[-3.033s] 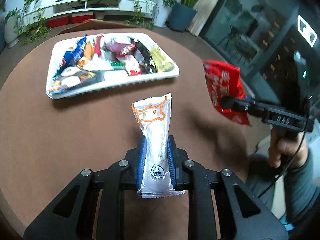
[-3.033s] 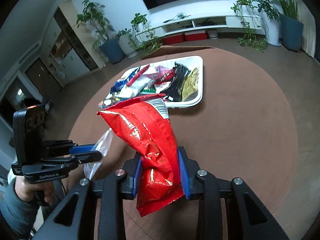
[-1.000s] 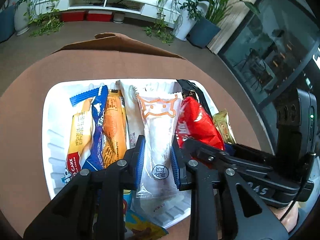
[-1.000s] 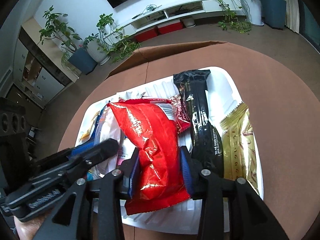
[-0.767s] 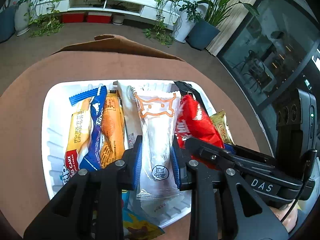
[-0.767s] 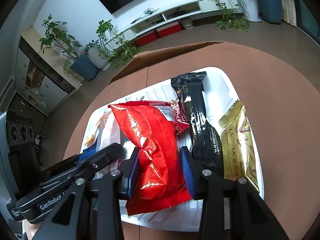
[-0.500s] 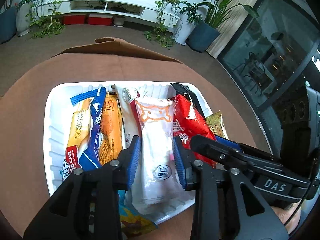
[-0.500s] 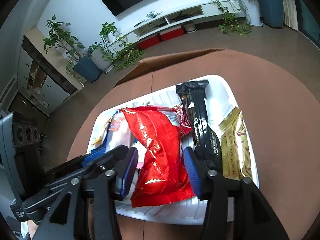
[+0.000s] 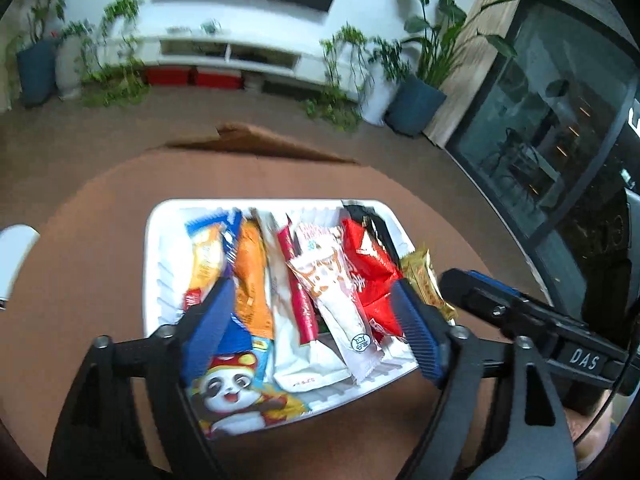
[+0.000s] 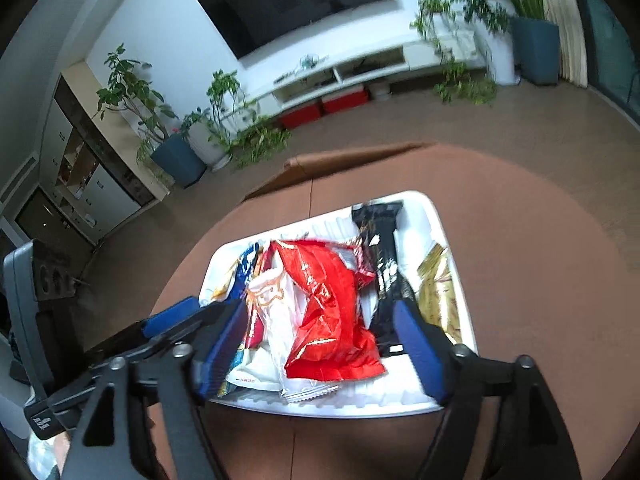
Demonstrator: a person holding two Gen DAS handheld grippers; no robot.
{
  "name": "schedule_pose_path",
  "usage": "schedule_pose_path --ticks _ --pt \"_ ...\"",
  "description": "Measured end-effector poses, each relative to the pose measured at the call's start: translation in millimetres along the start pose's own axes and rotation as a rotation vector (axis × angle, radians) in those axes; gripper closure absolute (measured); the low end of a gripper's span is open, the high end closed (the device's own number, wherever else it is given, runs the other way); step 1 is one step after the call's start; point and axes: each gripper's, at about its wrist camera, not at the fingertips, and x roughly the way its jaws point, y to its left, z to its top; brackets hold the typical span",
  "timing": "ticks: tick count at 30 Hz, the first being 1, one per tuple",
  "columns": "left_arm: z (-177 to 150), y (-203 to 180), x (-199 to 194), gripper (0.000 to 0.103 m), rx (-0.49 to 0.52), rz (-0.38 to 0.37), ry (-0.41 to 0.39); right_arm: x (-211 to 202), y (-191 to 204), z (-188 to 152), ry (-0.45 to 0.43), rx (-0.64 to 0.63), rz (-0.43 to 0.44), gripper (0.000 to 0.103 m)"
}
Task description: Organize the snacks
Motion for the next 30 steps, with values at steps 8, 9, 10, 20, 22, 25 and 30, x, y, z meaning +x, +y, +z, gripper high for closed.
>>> schedule_pose_path --ticks 8,9,10,20,22,25,30 --pt "-23 -42 -110 0.0 0.156 0.151 -0.259 -104 24 -14 -0.363 -0.127 -0.014 0.006" --pt "-28 -48 -124 0.0 0.169 0.19 -0.292 -122 28 -18 -0.43 -0.143 -0.008 0.0" --pt "-36 -56 -144 0.0 0.18 0.252 -0.35 -138 33 -22 -0.498 -0.16 -0.002 0.0" --pt "-98 -84 -237 0.0 0.097 0.44 -0.45 -246 84 -70 -0.789 -0.402 -0.126 0.0" --pt "-106 -81 -240 0.0 0.053 0.417 -0.374 -250 85 -79 -0.755 -0.398 -0.124 0.0" --pt "-120 -78 -240 0.0 0.006 0.417 -0.303 -250 80 -96 -0.662 -0.358 -0.093 0.0" --pt "-151 -78 -231 0.0 -0.004 0.395 -0.206 -239 63 -122 -0.548 -0.301 -0.115 0.0"
